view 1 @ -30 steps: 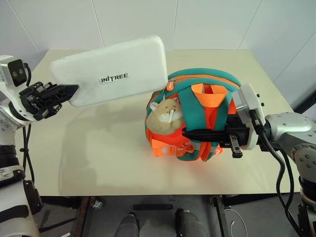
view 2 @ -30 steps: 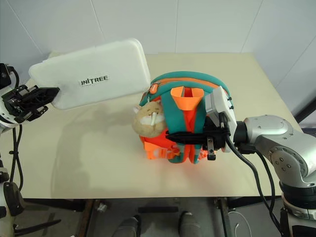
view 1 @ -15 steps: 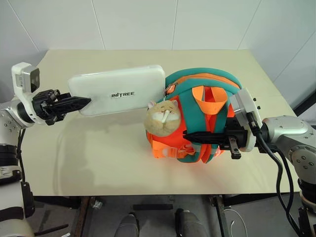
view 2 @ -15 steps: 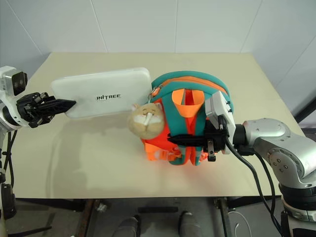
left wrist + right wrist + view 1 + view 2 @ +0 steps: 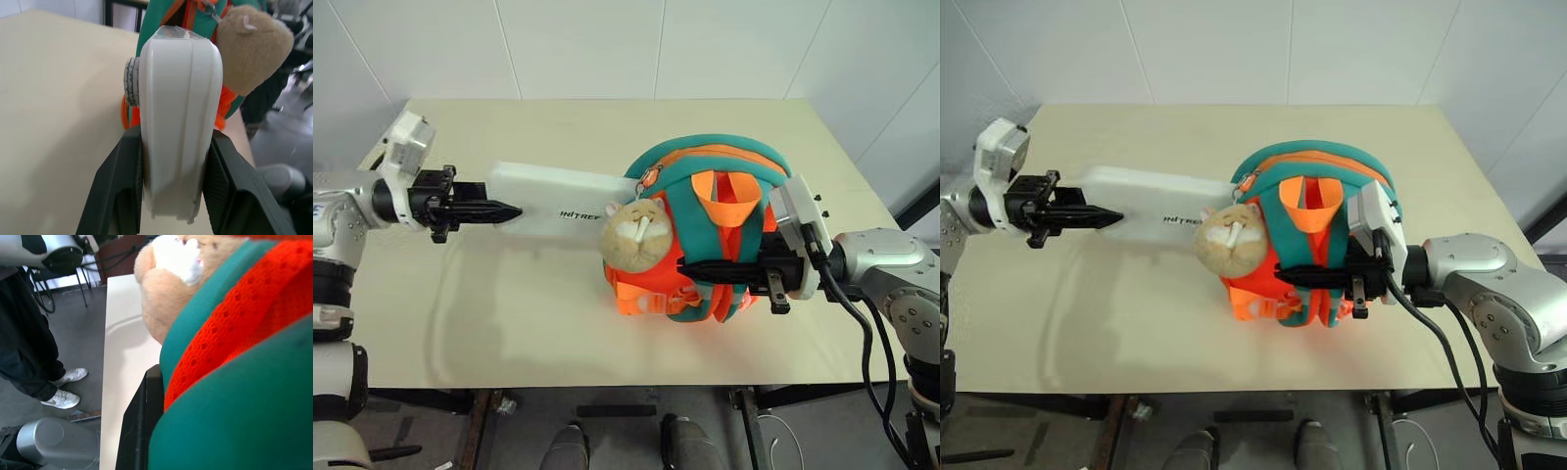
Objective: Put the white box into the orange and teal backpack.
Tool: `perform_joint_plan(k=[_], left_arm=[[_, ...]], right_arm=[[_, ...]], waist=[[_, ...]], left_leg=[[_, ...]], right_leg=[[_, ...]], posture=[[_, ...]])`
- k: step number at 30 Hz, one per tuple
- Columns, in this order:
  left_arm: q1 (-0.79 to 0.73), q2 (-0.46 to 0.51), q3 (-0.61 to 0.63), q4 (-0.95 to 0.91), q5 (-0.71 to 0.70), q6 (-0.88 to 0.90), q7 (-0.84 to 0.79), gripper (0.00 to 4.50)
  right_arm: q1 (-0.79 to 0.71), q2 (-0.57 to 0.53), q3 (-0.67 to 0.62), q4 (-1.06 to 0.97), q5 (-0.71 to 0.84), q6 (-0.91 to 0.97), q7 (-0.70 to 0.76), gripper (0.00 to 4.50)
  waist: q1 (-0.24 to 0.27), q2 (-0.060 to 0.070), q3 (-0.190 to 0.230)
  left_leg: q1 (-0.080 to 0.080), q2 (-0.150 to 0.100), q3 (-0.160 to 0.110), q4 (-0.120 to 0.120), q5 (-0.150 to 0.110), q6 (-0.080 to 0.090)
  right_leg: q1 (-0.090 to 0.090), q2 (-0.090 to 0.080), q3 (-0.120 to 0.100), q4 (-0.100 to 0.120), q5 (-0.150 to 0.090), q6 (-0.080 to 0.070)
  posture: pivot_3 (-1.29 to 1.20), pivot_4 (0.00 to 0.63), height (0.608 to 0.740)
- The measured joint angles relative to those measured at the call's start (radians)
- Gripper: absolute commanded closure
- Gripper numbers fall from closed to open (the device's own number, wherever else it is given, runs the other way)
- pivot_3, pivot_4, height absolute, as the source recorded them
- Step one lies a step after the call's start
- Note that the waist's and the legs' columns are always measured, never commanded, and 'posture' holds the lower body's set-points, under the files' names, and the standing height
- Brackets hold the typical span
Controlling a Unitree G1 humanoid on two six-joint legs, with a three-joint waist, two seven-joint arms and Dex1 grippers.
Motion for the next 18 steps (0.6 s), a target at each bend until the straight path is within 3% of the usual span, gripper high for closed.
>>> perform_joint_plan(k=[8, 18], left_arm=[[-0.15, -0.161, -0.067, -0.015, 0.193, 0.02, 0.015, 3.26], [-0.246, -0.431, -0.144, -0.02, 0.385, 0.172, 0.183, 3.26]], right_arm=[[-0.006, 0.005, 0.012, 0.004, -0.016, -0.014, 0.001, 4.5], [-0.026, 0.031, 0.038, 0.035, -0.041, -0.034, 0.0, 4.5]], waist=[[0.0, 0.0, 0.0], [0.0, 0.0, 0.0]], left_leg=[[0.0, 0.0, 0.0, 0.002, 0.0, 0.0], [0.0, 0.0, 0.0, 0.006, 0.0, 0.0]], right_leg=[[0.001, 0.0, 0.001, 0.001, 0.0, 0.001], [0.001, 0.001, 0.002, 0.003, 0.001, 0.002]], posture=[[0.0, 0.15, 0.74], [0.0, 0.15, 0.74]])
